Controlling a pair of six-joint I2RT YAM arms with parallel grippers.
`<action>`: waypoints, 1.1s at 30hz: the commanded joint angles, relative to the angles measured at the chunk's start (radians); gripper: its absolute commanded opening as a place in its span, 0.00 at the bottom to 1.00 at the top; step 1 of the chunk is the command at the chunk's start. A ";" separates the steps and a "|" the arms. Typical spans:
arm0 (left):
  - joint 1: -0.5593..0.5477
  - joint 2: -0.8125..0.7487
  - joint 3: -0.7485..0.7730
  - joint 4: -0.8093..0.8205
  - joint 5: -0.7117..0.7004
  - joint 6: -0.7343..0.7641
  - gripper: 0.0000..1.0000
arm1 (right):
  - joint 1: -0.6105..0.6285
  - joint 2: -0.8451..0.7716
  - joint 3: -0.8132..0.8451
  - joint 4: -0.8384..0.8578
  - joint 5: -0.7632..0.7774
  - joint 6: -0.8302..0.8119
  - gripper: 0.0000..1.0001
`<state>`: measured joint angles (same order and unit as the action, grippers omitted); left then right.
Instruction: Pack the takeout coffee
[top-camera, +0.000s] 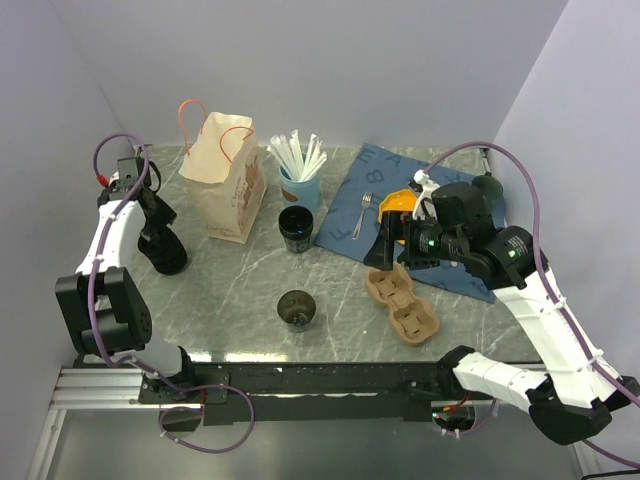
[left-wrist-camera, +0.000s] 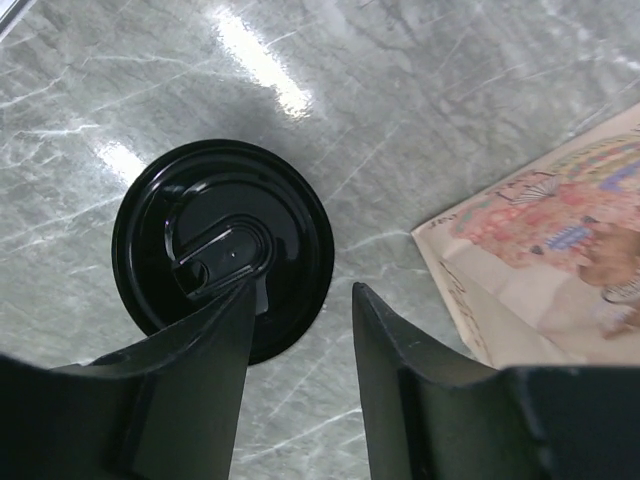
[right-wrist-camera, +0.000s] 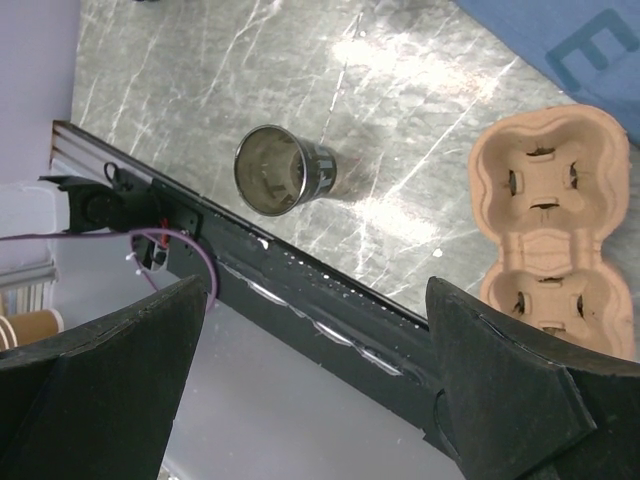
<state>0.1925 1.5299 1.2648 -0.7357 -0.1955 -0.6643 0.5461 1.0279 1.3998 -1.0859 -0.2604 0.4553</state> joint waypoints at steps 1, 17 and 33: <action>0.001 0.015 0.056 0.018 -0.030 0.048 0.47 | -0.002 -0.006 0.002 0.021 0.032 -0.007 0.98; 0.002 0.039 0.045 0.024 -0.056 0.081 0.40 | 0.000 0.020 0.025 0.023 0.050 -0.012 0.97; 0.002 0.055 0.100 -0.013 -0.074 0.120 0.19 | 0.000 0.006 0.015 0.027 0.066 -0.014 0.97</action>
<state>0.1925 1.5887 1.3010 -0.7387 -0.2352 -0.5671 0.5461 1.0492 1.4006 -1.0855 -0.2119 0.4507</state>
